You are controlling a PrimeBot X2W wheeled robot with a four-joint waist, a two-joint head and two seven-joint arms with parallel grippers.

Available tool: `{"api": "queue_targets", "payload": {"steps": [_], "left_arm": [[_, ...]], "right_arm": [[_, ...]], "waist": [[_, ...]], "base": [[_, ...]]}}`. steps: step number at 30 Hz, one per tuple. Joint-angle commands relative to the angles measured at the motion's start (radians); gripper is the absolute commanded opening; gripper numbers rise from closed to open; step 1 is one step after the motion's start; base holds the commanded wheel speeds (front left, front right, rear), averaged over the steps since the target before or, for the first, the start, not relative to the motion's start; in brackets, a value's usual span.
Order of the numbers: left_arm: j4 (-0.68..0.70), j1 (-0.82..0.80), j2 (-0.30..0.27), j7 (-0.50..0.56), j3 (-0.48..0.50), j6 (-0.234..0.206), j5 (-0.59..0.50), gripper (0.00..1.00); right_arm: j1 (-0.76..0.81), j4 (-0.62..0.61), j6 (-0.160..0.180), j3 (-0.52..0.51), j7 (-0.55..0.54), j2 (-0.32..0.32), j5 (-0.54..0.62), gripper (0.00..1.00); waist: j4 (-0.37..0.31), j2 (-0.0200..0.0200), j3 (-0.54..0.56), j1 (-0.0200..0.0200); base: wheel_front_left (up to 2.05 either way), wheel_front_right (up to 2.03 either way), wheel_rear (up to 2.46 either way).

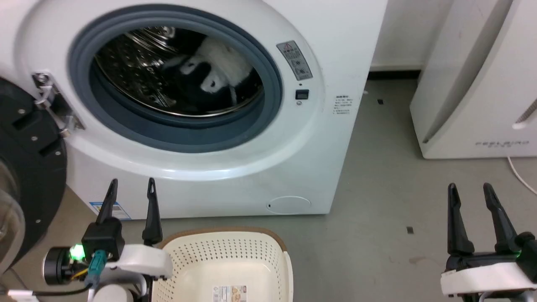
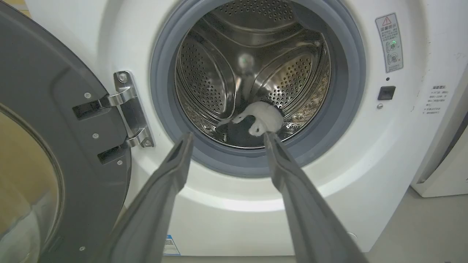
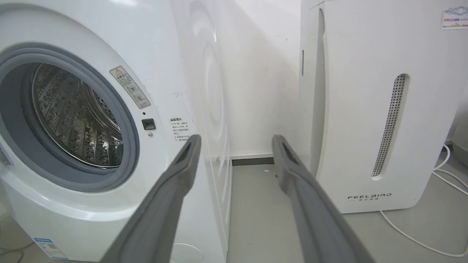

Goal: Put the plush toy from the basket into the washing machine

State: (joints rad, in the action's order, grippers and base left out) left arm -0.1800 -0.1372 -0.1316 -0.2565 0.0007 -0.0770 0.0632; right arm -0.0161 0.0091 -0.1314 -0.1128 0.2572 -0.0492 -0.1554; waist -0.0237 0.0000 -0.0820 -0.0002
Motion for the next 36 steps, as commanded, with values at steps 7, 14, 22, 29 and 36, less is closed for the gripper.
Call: {"api": "queue_targets", "payload": {"steps": [7,14,22,29,36], "left_arm": [[0.028,0.087,0.028,-0.005,0.016,0.019,-0.008,1.0],[0.04,0.128,0.044,-0.005,0.021,0.046,-0.015,1.0],[0.031,0.123,0.054,0.001,0.017,0.063,-0.009,0.0],[0.035,0.123,0.055,0.008,0.016,0.063,-0.01,0.0],[0.043,0.124,0.057,0.023,0.015,0.064,-0.013,0.0]], "right_arm": [[0.058,-0.016,0.001,0.02,0.005,-0.001,0.016,1.0],[0.087,-0.017,0.001,0.034,0.005,-0.001,0.019,1.0],[0.079,-0.012,0.0,0.037,-0.001,0.0,0.014,0.0],[0.076,-0.012,0.0,0.039,-0.009,0.0,0.018,0.0],[0.073,-0.012,0.0,0.043,-0.023,0.0,0.026,0.0]], "waist": [[0.029,0.0,0.062,0.0002],[0.045,0.0,0.086,0.0002],[0.052,0.0,0.098,0.0002],[0.051,0.0,0.098,0.0002],[0.049,0.0,0.097,0.0002]], "base": [[0.0,0.0,0.0],[0.0,0.0,0.0],[0.0,0.0,0.0],[0.0,0.0,0.0],[0.0,0.0,0.0]]}}
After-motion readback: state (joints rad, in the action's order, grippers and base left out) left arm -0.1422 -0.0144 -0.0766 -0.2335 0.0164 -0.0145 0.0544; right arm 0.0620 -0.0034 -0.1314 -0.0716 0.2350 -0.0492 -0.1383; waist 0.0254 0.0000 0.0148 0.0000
